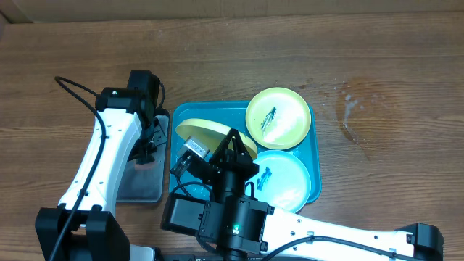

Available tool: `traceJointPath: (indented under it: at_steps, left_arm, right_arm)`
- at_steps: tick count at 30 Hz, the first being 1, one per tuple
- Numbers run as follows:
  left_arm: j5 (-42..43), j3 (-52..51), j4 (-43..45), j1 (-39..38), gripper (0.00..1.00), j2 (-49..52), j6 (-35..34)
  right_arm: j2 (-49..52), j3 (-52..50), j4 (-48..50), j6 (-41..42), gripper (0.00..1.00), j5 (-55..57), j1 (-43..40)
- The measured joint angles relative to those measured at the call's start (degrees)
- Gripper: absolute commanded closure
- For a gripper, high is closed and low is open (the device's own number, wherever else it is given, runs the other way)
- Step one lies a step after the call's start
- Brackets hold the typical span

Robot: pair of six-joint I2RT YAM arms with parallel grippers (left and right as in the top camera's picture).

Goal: Clean dirty plates on tray and stack at the side

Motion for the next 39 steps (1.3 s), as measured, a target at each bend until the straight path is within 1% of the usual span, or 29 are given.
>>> traceJointPath:
  at_steps: [19,26,29,32,34,36,39]
  left_arm:
    - [0.2,0.0,0.0,0.0,0.96,0.0,0.2]
    - [0.2,0.0,0.0,0.0,0.96,0.0,0.2]
    - [0.3,0.0,0.1,0.0,0.96,0.0,0.2]
    - [0.7,0.0,0.1,0.0,0.96,0.0,0.3]
    - [1.0,0.0,0.1,0.0,0.96,0.0,0.6]
    - [1.2,0.0,0.5,0.0,0.96,0.0,0.9]
    - [1.6,0.0,0.7,0.0,0.96,0.0,1.2]
  right_arm:
    - [0.0,0.0,0.5,-1.2,0.96,3.8,0.0]
    - [0.0,0.0,4.1,-3.9,0.96,5.6,-0.1]
    - [0.0,0.0,3.9,-4.3,0.96,-0.9,-2.4]
    - [0.0,0.0,-1.3,-1.6,0.96,-0.9,-6.8]
    - [0.0,0.0,-0.8,-0.1,0.96,-2.1,-8.7]
    - [0.0,0.0,-0.7,1.3,0.96,-6.4,-10.5]
    - [0.2,0.1,-7.8,6.1,0.96,-8.6,-14.0]
